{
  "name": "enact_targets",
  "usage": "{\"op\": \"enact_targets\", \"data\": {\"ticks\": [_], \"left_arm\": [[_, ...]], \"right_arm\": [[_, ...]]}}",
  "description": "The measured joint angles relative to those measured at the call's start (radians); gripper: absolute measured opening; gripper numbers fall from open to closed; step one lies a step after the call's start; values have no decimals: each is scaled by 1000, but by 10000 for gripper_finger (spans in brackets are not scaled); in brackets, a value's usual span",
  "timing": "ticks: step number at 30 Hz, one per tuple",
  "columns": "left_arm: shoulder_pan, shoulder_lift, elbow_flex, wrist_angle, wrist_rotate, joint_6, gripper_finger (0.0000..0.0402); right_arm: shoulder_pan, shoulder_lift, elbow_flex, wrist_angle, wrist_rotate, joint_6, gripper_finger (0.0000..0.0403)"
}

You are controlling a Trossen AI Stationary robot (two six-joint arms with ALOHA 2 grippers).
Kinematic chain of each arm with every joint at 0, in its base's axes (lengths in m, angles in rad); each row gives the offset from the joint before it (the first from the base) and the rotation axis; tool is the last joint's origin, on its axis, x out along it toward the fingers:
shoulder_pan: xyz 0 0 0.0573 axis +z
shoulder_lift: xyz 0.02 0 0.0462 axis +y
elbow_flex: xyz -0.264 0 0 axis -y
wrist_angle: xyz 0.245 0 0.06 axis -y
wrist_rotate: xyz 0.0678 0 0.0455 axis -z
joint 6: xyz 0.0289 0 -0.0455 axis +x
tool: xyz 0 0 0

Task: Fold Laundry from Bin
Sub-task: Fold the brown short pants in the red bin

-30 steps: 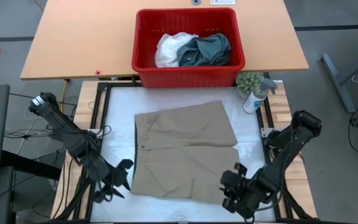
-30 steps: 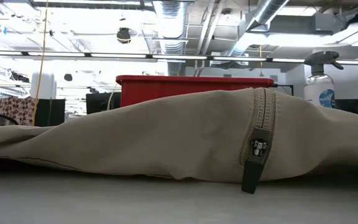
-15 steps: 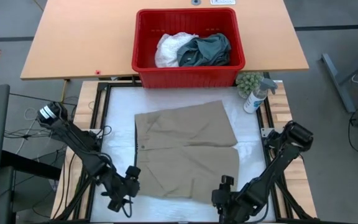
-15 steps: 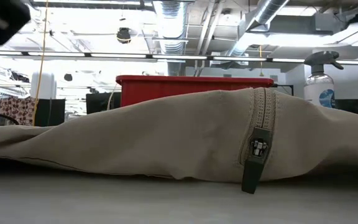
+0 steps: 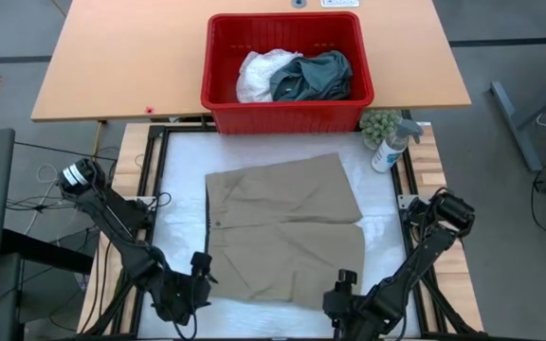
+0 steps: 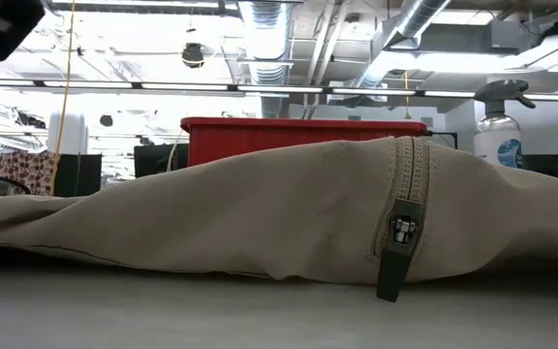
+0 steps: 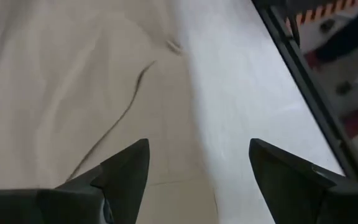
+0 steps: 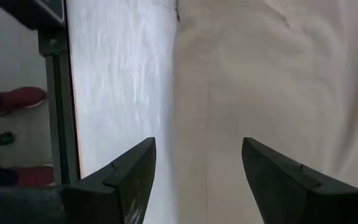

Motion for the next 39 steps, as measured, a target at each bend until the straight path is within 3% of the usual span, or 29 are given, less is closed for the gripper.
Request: {"op": "enact_targets", "data": {"ticks": [8, 12, 15, 27, 39], "left_arm": [[-45, 134, 67, -10, -79, 134, 265], [-51, 217, 133, -118, -155, 86, 265], [-46, 249, 155, -169, -154, 11, 265], [-45, 253, 129, -229, -162, -186, 265], [-57, 258, 72, -191, -131, -192, 265]], "right_arm": [[2, 0, 0, -9, 10, 1, 263], [1, 17, 0, -23, 19, 1, 263], [1, 42, 0, -23, 19, 3, 263], [2, 81, -1, -22, 29, 37, 263], [8, 82, -2, -53, 0, 47, 259]]}}
